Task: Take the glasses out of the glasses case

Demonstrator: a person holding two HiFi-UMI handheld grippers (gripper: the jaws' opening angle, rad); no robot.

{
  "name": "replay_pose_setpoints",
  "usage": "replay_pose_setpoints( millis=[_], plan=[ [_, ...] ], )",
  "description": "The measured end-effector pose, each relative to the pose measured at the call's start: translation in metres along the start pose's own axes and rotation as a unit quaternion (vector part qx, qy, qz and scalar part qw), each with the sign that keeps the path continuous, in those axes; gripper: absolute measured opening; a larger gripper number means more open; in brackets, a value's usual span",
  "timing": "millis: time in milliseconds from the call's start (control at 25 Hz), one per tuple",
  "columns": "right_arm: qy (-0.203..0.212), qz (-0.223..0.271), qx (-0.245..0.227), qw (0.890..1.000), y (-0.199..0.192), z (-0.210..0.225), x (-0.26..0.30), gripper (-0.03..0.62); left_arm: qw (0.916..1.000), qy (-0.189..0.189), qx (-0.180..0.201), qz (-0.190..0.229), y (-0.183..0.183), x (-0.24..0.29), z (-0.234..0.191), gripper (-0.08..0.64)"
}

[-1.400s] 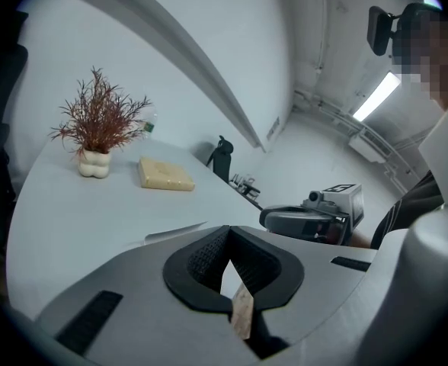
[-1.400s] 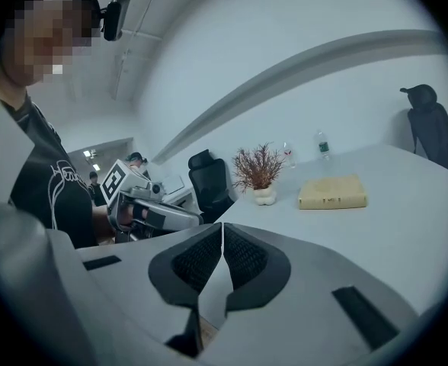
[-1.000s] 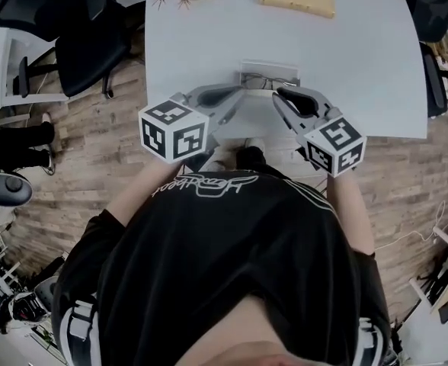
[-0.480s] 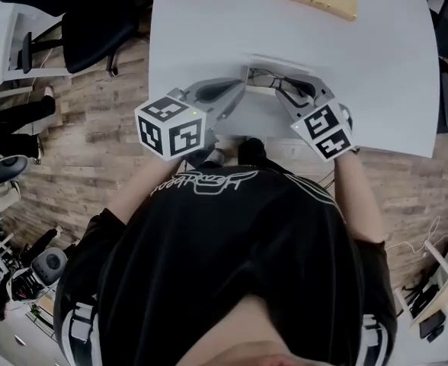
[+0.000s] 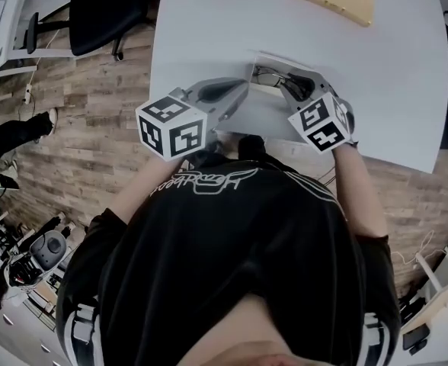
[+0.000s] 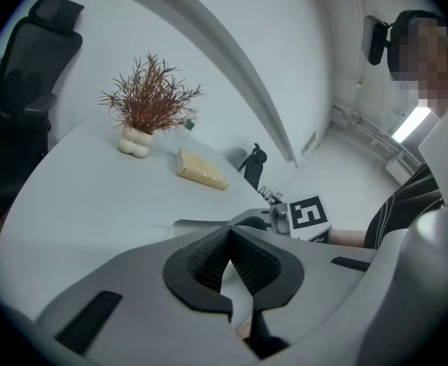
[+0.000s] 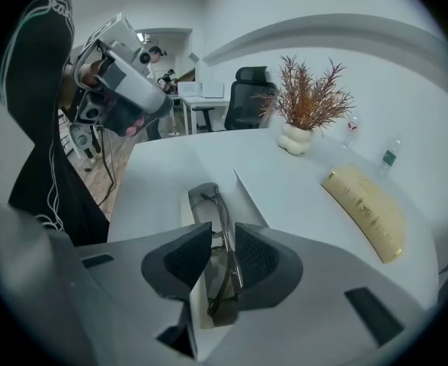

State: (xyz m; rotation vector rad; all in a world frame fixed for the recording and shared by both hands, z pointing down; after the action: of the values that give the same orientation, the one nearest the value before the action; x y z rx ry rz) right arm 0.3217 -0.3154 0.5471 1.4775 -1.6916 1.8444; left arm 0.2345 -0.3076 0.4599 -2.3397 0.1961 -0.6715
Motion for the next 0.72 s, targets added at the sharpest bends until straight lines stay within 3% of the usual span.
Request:
replay_pose_setpoints(
  millis=[320,720],
  plan=[
    [0.01,-0.038,-0.054,0.998,-0.006,-0.002,0.013,0.071,0.9998,0.014,-0.011,0.013,-0.004,0.004,-0.001,0.008],
    [0.02,-0.044,-0.068,0.997,-0.01,0.0,0.015,0.032,0.9989,0.029,-0.02,0.032,0.0,0.004,0.0,0.008]
  ],
)
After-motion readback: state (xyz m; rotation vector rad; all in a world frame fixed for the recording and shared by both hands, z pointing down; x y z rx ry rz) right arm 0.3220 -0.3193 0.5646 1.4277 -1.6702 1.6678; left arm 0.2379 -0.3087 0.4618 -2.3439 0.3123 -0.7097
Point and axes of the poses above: the fingertips, and each gripper's own axes: x forward along the fingers, z to its right, y out of its top, the point moved 1 cm from there along -x, backward along the fingers, and after that the axes turned 5 degrees about -x, right-handed, at the moved point
